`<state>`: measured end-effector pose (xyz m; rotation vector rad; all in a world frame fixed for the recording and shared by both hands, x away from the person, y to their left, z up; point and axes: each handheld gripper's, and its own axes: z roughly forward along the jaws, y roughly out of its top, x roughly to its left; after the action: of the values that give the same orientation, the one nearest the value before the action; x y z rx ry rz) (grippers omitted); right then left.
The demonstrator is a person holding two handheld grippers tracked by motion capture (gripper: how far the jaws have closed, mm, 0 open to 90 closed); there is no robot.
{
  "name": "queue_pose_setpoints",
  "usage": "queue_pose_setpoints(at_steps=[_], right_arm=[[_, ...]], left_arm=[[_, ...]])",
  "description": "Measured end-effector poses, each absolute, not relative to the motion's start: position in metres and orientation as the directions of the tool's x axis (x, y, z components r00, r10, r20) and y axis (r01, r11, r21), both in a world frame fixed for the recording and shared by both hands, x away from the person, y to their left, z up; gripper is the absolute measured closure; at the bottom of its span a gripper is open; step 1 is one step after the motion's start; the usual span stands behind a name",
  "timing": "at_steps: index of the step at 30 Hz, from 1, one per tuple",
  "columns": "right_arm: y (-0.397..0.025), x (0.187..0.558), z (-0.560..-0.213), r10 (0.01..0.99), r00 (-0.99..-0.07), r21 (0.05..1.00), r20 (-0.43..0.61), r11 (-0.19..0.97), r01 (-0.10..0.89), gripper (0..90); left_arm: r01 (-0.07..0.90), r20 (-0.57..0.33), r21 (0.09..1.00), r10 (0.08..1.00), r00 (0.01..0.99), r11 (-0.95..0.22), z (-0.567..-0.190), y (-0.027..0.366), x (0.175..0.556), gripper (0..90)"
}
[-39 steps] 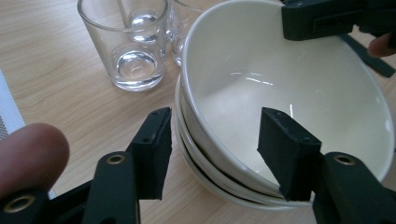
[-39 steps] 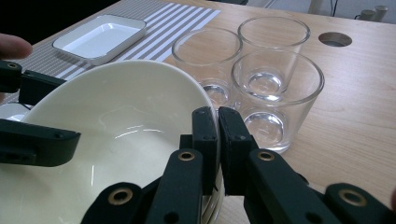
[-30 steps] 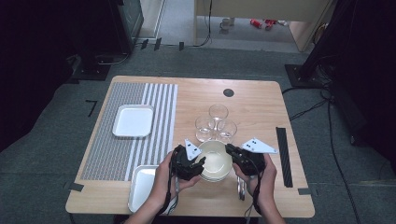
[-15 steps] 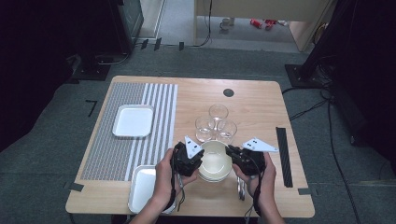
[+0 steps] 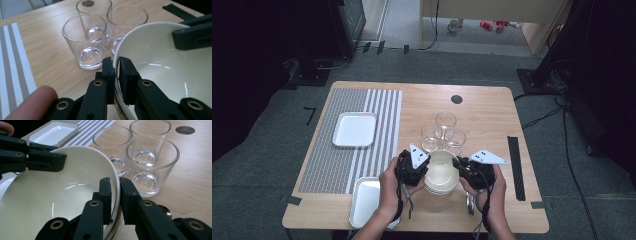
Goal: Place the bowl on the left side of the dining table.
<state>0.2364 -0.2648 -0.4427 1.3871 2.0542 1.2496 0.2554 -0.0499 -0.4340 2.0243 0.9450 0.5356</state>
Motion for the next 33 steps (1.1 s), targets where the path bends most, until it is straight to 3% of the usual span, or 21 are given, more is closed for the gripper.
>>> queue_pose_setpoints(at_steps=[15,33], right_arm=[[-0.2603,0.2369,-0.4469,0.888,-0.441,0.829,0.131,0.146,0.540,83.2],[-0.2605,0.2345,-0.4486,0.893,-0.426,0.852,0.145,0.106,0.513,84.5]], left_arm=[[0.368,0.052,0.851,0.758,0.650,-0.375,-0.4291,-0.0490,0.2524,85.3],[0.415,0.033,0.826,0.768,0.640,-0.382,-0.4374,-0.0503,0.2540,78.2]])
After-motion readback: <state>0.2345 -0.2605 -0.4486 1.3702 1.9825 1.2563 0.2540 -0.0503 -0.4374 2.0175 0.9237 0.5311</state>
